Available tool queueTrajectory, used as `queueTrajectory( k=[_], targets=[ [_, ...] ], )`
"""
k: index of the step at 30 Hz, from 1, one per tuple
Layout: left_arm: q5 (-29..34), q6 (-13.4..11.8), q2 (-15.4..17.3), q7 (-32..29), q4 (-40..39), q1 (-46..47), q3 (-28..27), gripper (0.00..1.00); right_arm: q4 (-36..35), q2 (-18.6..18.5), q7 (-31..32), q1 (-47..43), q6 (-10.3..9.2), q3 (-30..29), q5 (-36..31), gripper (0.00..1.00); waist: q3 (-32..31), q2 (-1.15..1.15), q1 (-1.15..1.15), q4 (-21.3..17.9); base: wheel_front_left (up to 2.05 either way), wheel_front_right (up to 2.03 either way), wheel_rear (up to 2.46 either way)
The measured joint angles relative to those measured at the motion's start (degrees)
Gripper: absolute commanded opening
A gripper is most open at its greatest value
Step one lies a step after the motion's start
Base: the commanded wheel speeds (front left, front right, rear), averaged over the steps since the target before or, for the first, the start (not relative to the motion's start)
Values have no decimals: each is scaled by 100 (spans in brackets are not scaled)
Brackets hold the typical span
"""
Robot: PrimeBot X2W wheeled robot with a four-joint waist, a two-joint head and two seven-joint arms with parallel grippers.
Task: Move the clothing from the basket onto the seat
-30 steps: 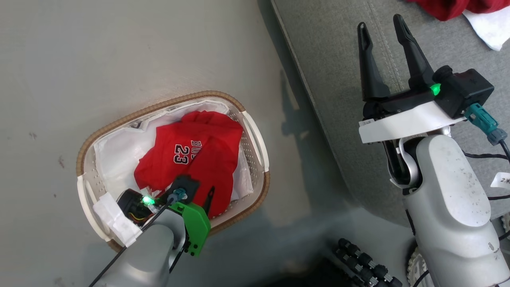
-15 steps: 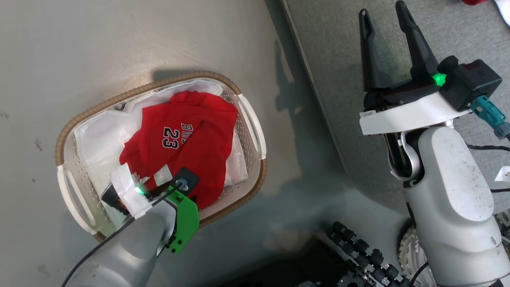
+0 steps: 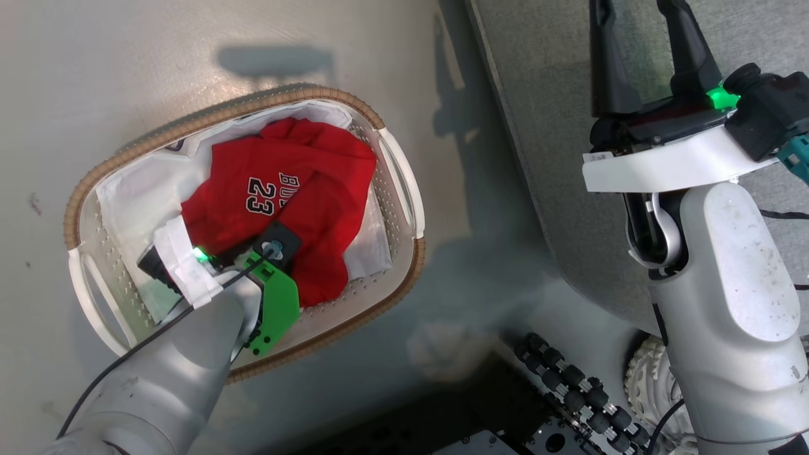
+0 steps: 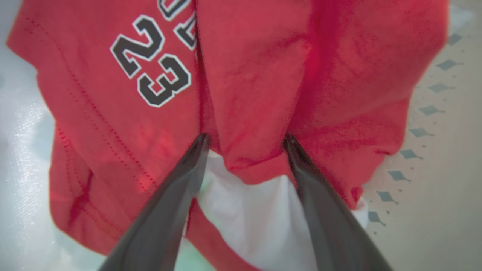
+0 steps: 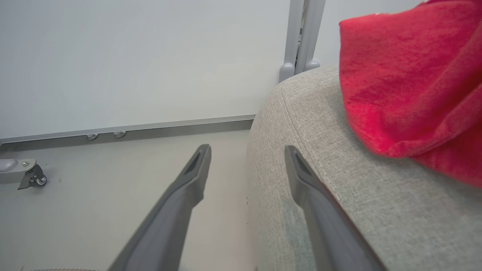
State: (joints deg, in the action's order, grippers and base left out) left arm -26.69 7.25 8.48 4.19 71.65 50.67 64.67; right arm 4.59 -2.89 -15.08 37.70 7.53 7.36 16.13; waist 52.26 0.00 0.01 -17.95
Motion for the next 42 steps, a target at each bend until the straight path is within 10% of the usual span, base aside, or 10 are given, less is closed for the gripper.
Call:
queueTrajectory(
  k=[16, 17, 18, 34, 42],
  targets=[
    [-53, -202, -58, 101, 183, 314, 25, 100, -282, 0, 0, 87, 0, 4, -14, 100, 341, 0, 0, 85, 0, 0, 0],
    [-65, -183, -63, 99, 186, 315, 26, 93, -285, 0, 0, 88, 0, 4, -14, 100, 342, 0, 0, 92, 0, 0, 0],
    [-79, -162, -65, 94, 191, 315, 45, 0, -285, 1, 0, 91, 0, 3, -14, 100, 339, 0, 0, 98, 0, 0, 0],
    [-565, -122, -227, 1057, 7, -106, -382, 0, 134, 2, 1, -52, 0, -27, -113, 100, -323, 0, 0, 176, 0, 0, 0],
    [-537, -348, -105, 1092, -1362, -799, -1135, 0, 493, 5, 0, -452, 0, 125, -299, 100, -1028, 0, 0, 318, 0, 0, 0]
  ],
)
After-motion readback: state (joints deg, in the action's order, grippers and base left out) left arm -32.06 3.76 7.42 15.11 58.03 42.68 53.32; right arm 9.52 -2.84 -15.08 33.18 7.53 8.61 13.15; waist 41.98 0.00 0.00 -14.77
